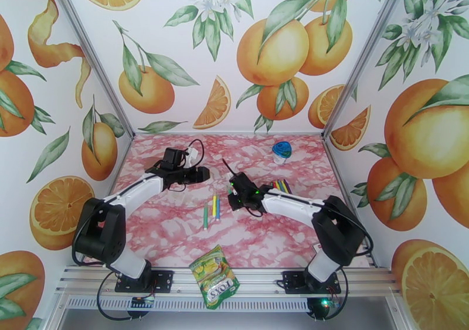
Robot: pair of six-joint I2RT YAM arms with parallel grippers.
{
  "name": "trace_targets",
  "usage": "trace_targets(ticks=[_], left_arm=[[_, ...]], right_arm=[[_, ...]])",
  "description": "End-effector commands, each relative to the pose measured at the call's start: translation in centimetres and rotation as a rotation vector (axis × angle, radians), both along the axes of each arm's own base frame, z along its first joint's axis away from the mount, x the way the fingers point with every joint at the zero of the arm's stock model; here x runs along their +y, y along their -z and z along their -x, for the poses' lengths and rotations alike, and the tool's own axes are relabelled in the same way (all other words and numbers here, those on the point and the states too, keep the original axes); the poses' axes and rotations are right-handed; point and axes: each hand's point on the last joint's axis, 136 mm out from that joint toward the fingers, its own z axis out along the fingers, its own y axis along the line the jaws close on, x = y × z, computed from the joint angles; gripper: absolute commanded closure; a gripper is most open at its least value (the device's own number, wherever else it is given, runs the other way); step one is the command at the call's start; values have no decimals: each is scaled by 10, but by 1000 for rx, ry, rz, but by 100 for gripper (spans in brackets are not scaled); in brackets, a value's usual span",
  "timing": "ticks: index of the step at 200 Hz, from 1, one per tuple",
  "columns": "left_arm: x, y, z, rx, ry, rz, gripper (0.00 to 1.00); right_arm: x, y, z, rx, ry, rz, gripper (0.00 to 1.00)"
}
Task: Open the pen caps
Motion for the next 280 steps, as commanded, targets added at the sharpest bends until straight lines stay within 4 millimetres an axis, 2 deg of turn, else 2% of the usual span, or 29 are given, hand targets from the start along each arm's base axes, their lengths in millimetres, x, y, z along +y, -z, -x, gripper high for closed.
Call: trace_targets(ticks=[1,46,133,280], left_arm=[[-26,-26,-6,-51,65,119,39],[-48,-36,-4,-55,124,173,39],[-70,-38,0,-44,186,213,45],[-73,-33,0,-32,188,218,67]], right_arm=[[19,-27,-6,-61,-26,-132,90],[30,-52,-9,-122,-51,-224,90],[37,-68,-10,-162,-85,-275,90],[38,-63,-8,-148,-102,-264,90]])
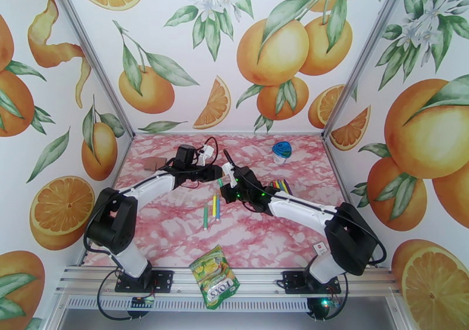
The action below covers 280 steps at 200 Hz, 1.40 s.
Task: Open the pen caps
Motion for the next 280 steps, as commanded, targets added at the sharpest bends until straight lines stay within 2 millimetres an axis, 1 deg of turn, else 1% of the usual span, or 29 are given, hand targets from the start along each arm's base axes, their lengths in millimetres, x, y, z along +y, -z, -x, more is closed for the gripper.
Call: trace_targets(ticks=[1,15,34,47,63,75,87,108,125,150,174,198,228,254,280], left_arm=[[-7,-12,-6,-37,15,29,67],[-7,-12,-7,-36,13,31,71],[-7,-13,-6,-38,14,33,81],[-7,-13,-6,-36,14,33,84],[-7,-13,-6,-35,14,35,89],[-8,-14,-6,-37,14,37,93],[-8,-15,-6,-36,16,41,96],[-9,-19,-5,-39,22,51,98],[-10,-20,-4,-38,31,57,99],[-10,-20,-2,-36,39,62,100],[-11,-20,-1,-37,45,63,100],[-11,-17,-1,-32,46,59,100],[-11,-15,-3,-31,35,52,100],[-6,-13,-11,-38,2,37,100],[7,-14,-25,-35,-61,40,100]], right_arm=[[2,-5,2,-10,-20,-15,90],[1,-4,2,-11,-17,-14,90],[1,-4,1,-13,-15,-14,89],[2,-5,1,-14,-18,-18,87],[3,-4,1,-10,-23,-20,83],[5,-3,1,-8,-22,-23,76],[5,-1,0,-5,-22,-24,72],[8,1,-2,-3,-22,-30,67],[10,4,-3,1,-23,-29,67],[12,4,-6,-1,-24,-32,67],[14,4,-8,-3,-31,-40,69],[15,5,-9,0,-34,-43,79],[14,6,-6,1,-41,-41,86],[10,12,-4,-3,-41,-25,90],[6,18,2,-8,-53,-8,93]])
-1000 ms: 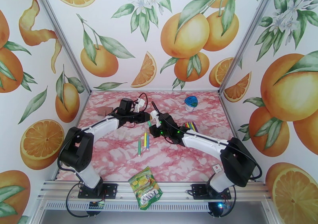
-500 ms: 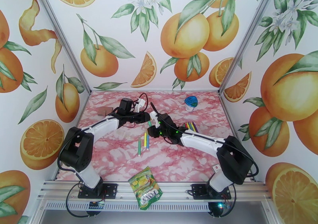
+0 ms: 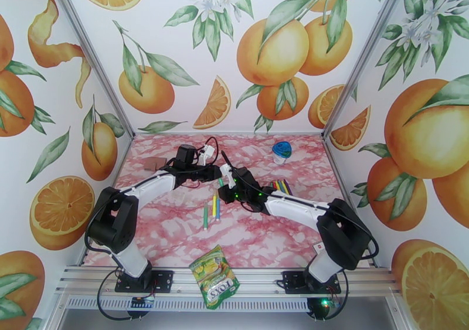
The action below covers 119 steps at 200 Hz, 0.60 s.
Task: Open the pen caps
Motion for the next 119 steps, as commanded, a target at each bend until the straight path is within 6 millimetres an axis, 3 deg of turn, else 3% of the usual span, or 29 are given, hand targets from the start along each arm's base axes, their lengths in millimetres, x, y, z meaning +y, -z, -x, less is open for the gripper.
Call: trace_targets(ticks=[1,71,119], left_arm=[[9,-13,-25,-50,-70,17,100],[49,-13,-62,-32,-268,4,100],[62,-15,-74,-31,-339,-11,100]], right_arm=[[-3,2,3,-25,-24,2,93],[-10,20,15,-19,-32,36,97],[-11,23,18,-22,-32,38,98]])
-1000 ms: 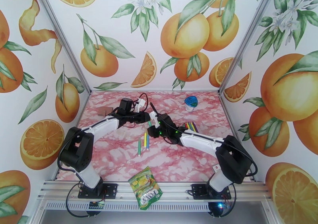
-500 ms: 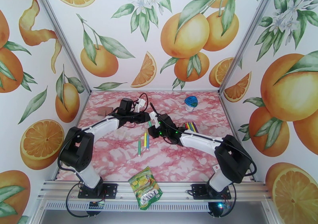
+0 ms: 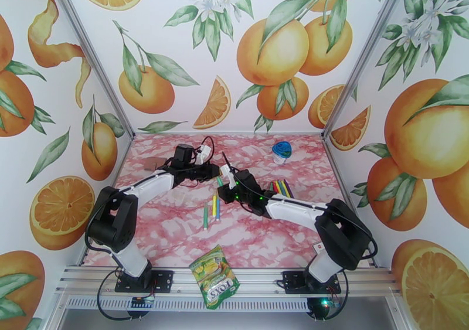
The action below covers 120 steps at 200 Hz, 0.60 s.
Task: Open the pen caps
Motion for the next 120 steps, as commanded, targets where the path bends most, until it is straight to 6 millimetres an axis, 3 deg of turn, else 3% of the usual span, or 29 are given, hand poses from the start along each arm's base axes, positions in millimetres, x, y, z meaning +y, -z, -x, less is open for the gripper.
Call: trace_targets(ticks=[1,120], left_arm=[[49,-18,-63,-115,-248,-45,100],[65,-23,-80,-83,-302,36,100]], right_arm=[[-14,27,23,64,-26,90,98],[-21,32,28,33,-35,95,100]])
